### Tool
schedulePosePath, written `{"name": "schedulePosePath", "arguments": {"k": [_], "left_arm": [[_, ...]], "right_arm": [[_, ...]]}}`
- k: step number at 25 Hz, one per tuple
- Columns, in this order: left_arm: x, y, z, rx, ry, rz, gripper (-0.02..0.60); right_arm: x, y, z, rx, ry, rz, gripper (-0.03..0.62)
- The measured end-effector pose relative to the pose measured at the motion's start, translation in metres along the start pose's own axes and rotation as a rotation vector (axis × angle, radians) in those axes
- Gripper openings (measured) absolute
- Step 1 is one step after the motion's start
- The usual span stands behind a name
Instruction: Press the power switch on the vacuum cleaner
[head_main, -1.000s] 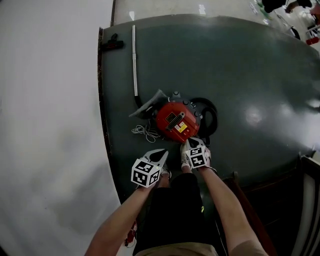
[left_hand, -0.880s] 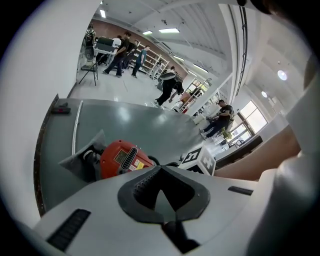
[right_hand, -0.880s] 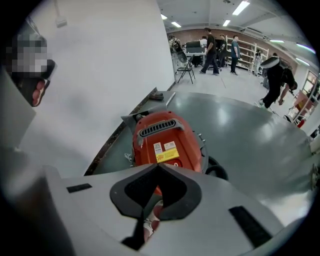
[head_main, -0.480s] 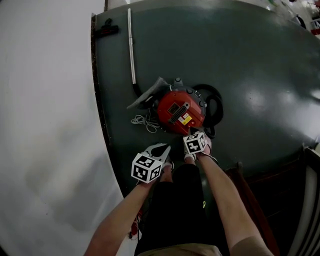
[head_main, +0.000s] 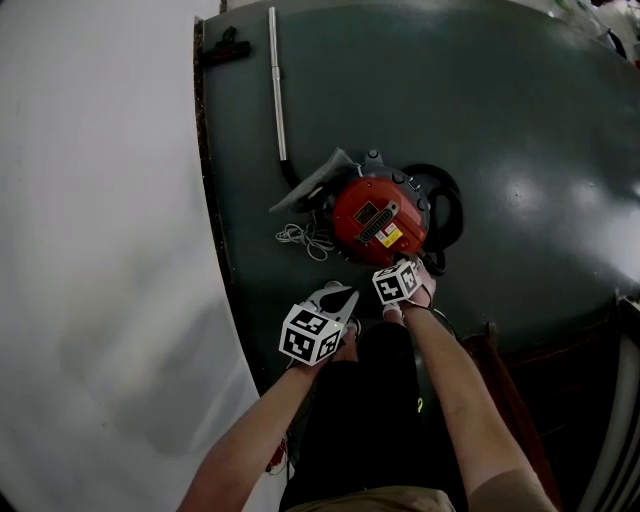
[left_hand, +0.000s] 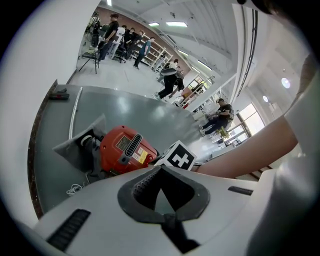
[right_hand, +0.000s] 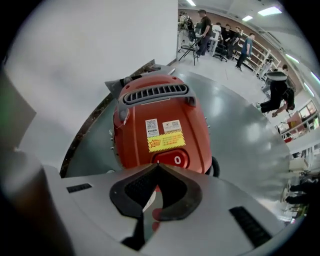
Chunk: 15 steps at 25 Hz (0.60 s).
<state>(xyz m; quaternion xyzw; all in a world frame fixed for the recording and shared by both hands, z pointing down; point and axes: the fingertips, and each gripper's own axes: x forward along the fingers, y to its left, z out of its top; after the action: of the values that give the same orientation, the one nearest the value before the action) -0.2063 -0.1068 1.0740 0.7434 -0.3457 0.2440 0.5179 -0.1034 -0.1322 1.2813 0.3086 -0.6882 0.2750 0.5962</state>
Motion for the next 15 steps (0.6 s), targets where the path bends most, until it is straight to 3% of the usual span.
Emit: {"name": "schedulePosePath", "arguments": {"k": [5,7,11,15], "left_arm": [[-0.018,-0.011,0.0,0.041,0.011,0.01,0.002],[-0.028,-0.025,0.006,0.052,-0.008,0.002,0.002],[-0.052,-0.041,0.02,0.09,-0.026,0.021,0.002],[-0.069,-0.057,0.027,0.102,-0.029,0.066,0.002]], "right_arm": [[0.006,0.004,-0.002,-0.02,0.025,0.031,0.011],[-0.007,-0.011,-0.002,-0.04,0.018,0.003,0.011],[-0.061,-0.021,0.011,0.072,-0.119,0.05,0.011],[-0.131,-0.024,0.009,0.1,-0.25,0.087,0.011]]}}
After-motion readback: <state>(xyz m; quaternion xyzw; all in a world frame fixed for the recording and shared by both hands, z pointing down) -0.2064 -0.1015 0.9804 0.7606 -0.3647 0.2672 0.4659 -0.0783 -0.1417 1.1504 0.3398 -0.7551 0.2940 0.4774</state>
